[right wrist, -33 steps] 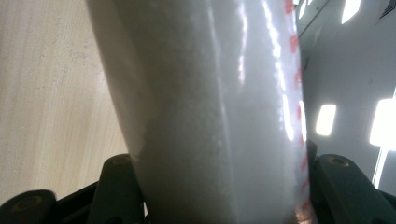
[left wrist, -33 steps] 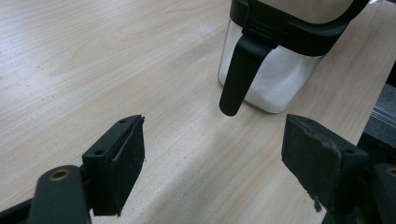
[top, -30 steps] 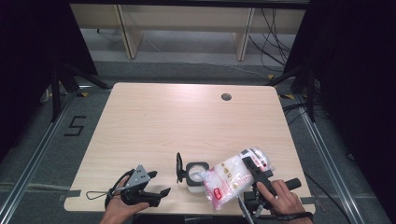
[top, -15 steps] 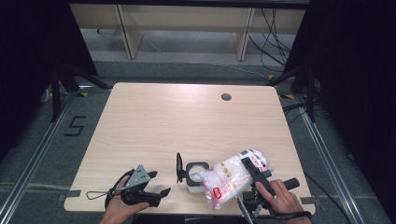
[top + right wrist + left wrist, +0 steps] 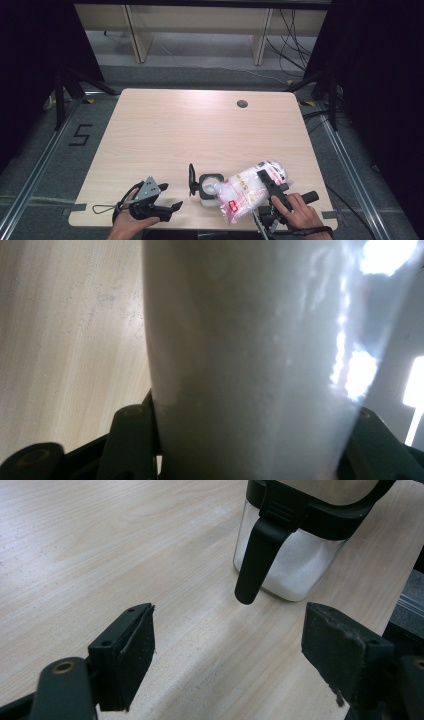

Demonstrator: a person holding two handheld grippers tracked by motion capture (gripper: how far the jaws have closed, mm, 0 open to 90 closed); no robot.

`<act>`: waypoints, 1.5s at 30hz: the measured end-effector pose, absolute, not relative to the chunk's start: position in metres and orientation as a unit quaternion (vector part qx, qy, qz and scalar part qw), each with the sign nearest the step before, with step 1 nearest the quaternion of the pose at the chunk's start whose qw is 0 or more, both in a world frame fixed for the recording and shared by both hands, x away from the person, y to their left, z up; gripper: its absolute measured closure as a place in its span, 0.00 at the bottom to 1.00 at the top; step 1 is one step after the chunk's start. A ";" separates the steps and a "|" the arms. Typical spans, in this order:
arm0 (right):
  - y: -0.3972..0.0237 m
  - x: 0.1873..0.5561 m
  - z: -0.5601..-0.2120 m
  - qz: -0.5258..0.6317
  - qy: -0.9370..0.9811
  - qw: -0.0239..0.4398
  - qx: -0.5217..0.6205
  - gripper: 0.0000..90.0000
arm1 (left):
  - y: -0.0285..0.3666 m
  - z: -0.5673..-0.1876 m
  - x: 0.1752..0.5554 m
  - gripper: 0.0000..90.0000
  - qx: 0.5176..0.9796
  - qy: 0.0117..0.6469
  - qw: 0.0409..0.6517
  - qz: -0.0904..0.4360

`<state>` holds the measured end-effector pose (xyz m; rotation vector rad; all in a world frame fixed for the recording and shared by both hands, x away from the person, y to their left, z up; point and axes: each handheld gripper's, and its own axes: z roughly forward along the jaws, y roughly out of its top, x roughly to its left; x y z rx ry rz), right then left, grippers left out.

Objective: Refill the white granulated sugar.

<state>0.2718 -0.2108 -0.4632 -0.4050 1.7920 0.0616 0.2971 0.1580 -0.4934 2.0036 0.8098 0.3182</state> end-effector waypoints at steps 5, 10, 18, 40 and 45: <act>-0.209 0.272 -0.467 0.025 0.777 0.604 -0.174 0.55 | 0.158 -0.492 0.296 0.23 0.816 0.331 0.456 0.130; -0.208 0.273 -0.466 0.021 0.765 0.613 -0.196 0.56 | 0.158 -0.493 0.296 0.23 0.814 0.335 0.457 0.128; -0.210 0.271 -0.466 0.022 0.761 0.619 -0.193 0.58 | 0.159 -0.492 0.297 0.24 0.815 0.329 0.459 0.128; -0.227 0.267 -0.454 0.115 0.783 0.594 -0.145 0.59 | 0.160 -0.492 0.297 0.24 0.815 0.328 0.460 0.129; -0.234 0.270 -0.455 0.165 0.798 0.570 -0.106 0.59 | 0.160 -0.492 0.297 0.24 0.814 0.329 0.460 0.131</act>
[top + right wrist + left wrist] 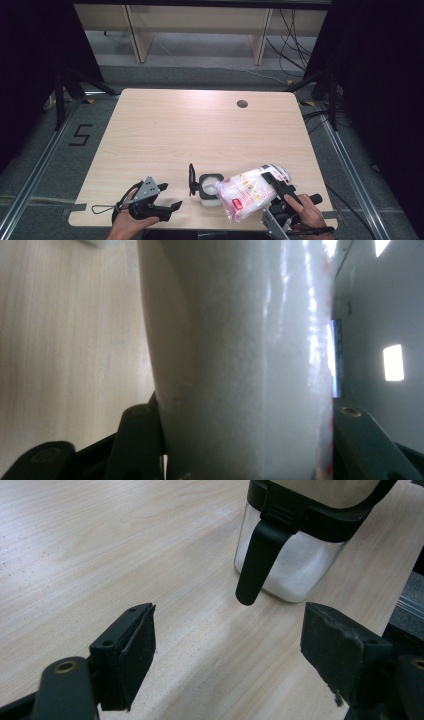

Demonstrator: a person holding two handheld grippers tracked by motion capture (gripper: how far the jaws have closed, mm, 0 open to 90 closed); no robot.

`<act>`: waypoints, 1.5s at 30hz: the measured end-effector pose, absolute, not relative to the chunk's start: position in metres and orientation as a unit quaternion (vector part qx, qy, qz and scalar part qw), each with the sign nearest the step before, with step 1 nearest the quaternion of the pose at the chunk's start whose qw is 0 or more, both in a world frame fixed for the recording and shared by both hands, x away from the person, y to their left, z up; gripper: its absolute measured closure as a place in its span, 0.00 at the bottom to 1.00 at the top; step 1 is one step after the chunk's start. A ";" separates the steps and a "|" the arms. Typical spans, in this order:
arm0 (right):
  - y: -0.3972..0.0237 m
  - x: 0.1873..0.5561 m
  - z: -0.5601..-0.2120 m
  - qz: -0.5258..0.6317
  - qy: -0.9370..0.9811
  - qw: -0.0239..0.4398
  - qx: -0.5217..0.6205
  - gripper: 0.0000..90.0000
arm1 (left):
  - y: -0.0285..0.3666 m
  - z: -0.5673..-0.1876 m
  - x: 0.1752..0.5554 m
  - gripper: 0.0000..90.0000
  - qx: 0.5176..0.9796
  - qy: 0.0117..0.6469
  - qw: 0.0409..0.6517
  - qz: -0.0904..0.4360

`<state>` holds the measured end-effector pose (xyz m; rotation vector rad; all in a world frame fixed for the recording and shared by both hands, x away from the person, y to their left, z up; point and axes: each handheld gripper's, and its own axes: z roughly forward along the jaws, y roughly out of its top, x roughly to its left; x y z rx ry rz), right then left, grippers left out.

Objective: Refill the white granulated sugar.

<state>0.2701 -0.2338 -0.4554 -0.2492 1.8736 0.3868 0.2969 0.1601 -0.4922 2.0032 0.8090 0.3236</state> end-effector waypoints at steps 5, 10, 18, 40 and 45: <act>-0.237 0.272 -0.458 0.202 0.812 0.541 -0.081 0.60 | 0.160 -0.492 0.297 0.24 0.814 0.329 0.461 0.131; -0.243 0.279 -0.461 0.265 0.817 0.511 -0.037 0.60 | 0.159 -0.492 0.296 0.24 0.810 0.341 0.461 0.125; -0.248 0.288 -0.465 0.314 0.827 0.466 0.003 0.60 | 0.160 -0.492 0.296 0.24 0.809 0.339 0.463 0.125; -0.260 0.345 -0.494 0.456 0.814 0.332 0.137 0.61 | 0.162 -0.491 0.297 0.24 0.812 0.334 0.462 0.126; -0.268 0.353 -0.498 0.478 0.803 0.314 0.169 0.61 | 0.161 -0.491 0.296 0.24 0.806 0.344 0.466 0.121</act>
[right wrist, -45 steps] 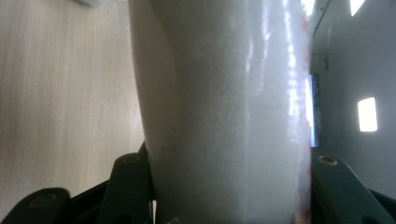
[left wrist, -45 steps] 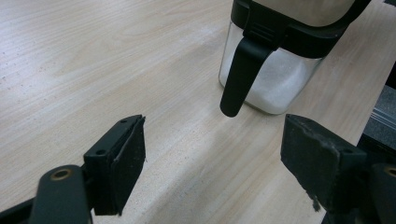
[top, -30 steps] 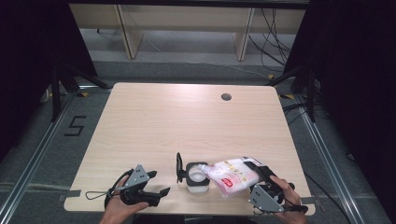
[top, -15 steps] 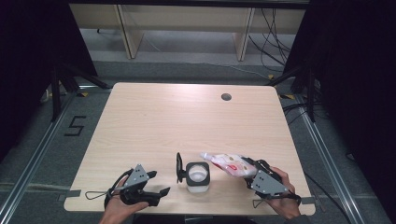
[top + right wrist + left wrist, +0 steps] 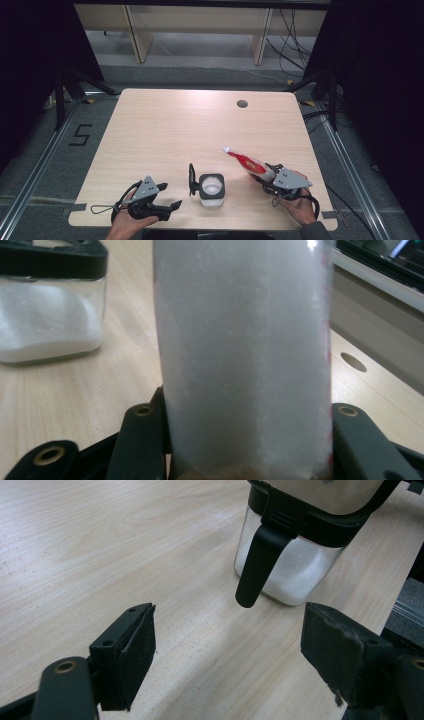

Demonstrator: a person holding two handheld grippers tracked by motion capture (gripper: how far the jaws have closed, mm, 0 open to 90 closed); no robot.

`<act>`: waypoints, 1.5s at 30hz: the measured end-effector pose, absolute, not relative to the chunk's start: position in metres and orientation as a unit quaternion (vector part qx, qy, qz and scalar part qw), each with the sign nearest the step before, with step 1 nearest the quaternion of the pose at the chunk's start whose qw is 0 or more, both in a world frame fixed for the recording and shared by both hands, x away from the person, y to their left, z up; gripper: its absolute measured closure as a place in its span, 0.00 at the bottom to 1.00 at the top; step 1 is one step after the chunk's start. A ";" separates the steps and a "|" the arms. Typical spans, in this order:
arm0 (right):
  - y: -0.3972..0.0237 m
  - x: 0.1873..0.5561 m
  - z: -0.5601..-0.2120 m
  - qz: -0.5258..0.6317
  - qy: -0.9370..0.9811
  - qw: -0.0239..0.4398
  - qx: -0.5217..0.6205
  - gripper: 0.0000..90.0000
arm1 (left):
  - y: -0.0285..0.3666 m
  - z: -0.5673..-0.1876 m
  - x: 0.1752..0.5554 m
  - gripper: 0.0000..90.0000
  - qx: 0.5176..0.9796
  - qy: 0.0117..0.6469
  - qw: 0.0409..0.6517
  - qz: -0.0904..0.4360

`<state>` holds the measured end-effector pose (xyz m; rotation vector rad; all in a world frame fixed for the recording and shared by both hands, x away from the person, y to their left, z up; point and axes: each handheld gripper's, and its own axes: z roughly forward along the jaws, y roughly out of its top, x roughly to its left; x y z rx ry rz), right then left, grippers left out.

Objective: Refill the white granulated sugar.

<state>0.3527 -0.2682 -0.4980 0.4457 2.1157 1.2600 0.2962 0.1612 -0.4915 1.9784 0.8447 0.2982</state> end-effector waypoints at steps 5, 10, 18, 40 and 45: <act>-0.272 0.353 -0.499 0.486 0.798 0.298 0.194 0.61 | 0.161 -0.491 0.296 0.24 0.803 0.347 0.470 0.121; -0.275 0.354 -0.497 0.482 0.798 0.295 0.209 0.61 | 0.161 -0.491 0.296 0.24 0.803 0.347 0.469 0.121; -0.280 0.352 -0.497 0.483 0.797 0.285 0.223 0.61 | 0.161 -0.492 0.296 0.24 0.804 0.344 0.470 0.121; -0.291 0.347 -0.499 0.495 0.778 0.276 0.273 0.59 | 0.162 -0.491 0.297 0.24 0.806 0.338 0.469 0.128; -0.293 0.347 -0.498 0.504 0.773 0.268 0.277 0.57 | 0.162 -0.491 0.297 0.24 0.809 0.336 0.465 0.129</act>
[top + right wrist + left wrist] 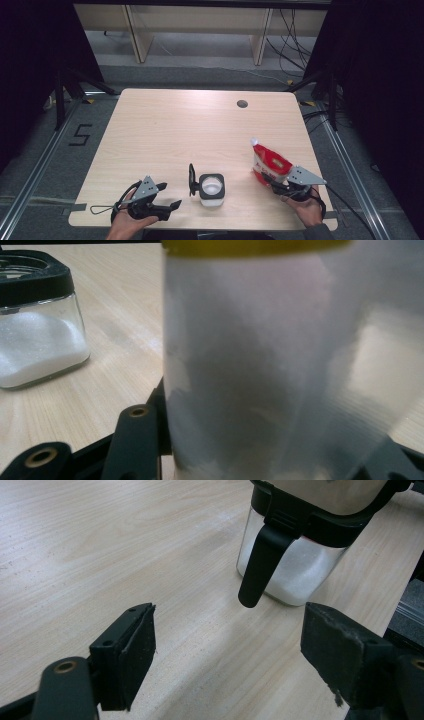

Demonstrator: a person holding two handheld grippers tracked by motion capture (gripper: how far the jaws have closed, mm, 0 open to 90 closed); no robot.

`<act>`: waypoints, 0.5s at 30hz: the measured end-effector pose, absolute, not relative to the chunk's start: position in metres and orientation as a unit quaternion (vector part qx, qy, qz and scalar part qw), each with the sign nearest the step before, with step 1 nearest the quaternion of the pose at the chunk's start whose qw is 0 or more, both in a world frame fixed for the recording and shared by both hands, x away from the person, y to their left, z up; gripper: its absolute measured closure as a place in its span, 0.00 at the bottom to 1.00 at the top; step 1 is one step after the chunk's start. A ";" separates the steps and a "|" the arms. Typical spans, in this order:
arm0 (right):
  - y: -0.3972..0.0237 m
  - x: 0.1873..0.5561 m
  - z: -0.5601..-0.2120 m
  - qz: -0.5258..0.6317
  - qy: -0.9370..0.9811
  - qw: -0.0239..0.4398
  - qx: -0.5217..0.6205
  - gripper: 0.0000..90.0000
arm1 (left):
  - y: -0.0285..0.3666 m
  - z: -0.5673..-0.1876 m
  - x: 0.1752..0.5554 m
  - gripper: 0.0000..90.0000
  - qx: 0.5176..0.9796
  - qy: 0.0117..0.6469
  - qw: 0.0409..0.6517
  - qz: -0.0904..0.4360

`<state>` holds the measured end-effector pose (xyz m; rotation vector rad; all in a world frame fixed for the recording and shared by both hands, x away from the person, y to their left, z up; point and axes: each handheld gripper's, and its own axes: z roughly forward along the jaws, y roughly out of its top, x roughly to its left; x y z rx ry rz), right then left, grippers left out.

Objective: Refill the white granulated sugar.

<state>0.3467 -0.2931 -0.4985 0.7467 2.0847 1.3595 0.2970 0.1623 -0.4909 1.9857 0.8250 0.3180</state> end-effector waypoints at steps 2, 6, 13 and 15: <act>-0.293 0.346 -0.500 0.506 0.764 0.284 0.282 0.56 | 0.162 -0.491 0.297 0.24 0.809 0.336 0.465 0.129; -0.296 0.345 -0.498 0.502 0.770 0.261 0.294 0.53 | 0.162 -0.491 0.297 0.24 0.810 0.335 0.464 0.129; -0.301 0.346 -0.497 0.511 0.759 0.265 0.305 0.51 | 0.162 -0.491 0.297 0.24 0.810 0.336 0.464 0.129; -0.302 0.344 -0.497 0.514 0.752 0.260 0.319 0.50 | 0.162 -0.491 0.297 0.24 0.810 0.335 0.464 0.129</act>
